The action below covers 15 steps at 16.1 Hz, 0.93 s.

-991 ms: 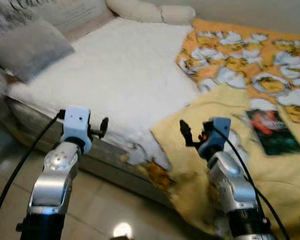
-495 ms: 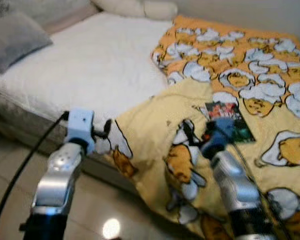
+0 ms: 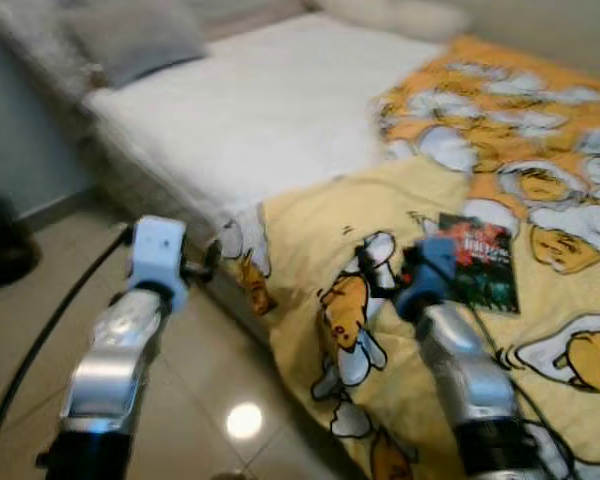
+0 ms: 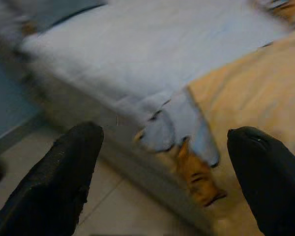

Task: Clean up the room

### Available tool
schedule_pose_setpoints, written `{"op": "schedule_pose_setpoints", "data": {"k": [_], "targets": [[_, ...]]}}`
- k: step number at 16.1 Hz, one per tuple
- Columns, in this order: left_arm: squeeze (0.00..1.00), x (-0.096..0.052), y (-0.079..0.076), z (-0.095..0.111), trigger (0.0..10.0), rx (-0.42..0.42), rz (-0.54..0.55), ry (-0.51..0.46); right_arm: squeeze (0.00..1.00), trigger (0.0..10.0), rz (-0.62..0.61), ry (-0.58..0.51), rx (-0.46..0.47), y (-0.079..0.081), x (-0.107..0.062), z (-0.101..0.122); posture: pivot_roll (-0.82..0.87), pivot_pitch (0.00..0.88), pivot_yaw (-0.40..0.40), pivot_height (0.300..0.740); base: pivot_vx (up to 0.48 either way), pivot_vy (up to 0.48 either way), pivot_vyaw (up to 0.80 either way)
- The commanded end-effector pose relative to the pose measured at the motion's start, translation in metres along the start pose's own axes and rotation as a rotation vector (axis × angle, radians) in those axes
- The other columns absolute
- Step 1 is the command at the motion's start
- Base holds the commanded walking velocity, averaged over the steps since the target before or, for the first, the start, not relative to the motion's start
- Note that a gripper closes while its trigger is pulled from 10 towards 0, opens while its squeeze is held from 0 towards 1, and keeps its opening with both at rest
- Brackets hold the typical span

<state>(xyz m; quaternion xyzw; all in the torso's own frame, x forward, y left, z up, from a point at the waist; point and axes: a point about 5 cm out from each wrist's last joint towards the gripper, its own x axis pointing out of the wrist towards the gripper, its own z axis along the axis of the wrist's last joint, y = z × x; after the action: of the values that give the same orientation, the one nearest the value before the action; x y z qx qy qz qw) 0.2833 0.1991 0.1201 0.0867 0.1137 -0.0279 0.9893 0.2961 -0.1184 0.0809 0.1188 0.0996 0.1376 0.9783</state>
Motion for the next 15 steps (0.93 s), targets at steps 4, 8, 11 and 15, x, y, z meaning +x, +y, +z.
{"op": "schedule_pose_setpoints", "data": {"k": [4, 8, 11, 15], "targets": [[1.00, 0.001, -0.006, 0.005, 10.0, 0.004, -0.021, -0.028, 1.00, 10.0, 0.003, 0.002, 0.000, -0.003, -0.003, 0.002, -0.02, 0.000, 0.027, 0.740, 0.000, -0.345, 0.40], [1.00, 0.000, -0.009, 0.003, 10.0, 0.022, -0.063, -0.027, 1.00, 10.0, 0.000, 0.007, -0.001, -0.004, -0.003, 0.001, -0.02, 0.000, 0.027, 0.740, 0.000, 0.000, 0.00], [1.00, -0.002, -0.014, 0.002, 10.0, 0.040, -0.118, -0.024, 1.00, 10.0, -0.017, 0.005, 0.004, -0.006, -0.003, 0.001, -0.02, 0.000, 0.024, 0.740, 0.000, 0.000, 0.00], [1.00, -0.005, -0.021, -0.002, 10.0, 0.046, -0.181, -0.004, 1.00, 10.0, -0.065, 0.001, 0.004, -0.012, -0.003, 0.002, -0.01, 0.000, 0.021, 0.740, 0.000, 0.000, 0.00]]}}
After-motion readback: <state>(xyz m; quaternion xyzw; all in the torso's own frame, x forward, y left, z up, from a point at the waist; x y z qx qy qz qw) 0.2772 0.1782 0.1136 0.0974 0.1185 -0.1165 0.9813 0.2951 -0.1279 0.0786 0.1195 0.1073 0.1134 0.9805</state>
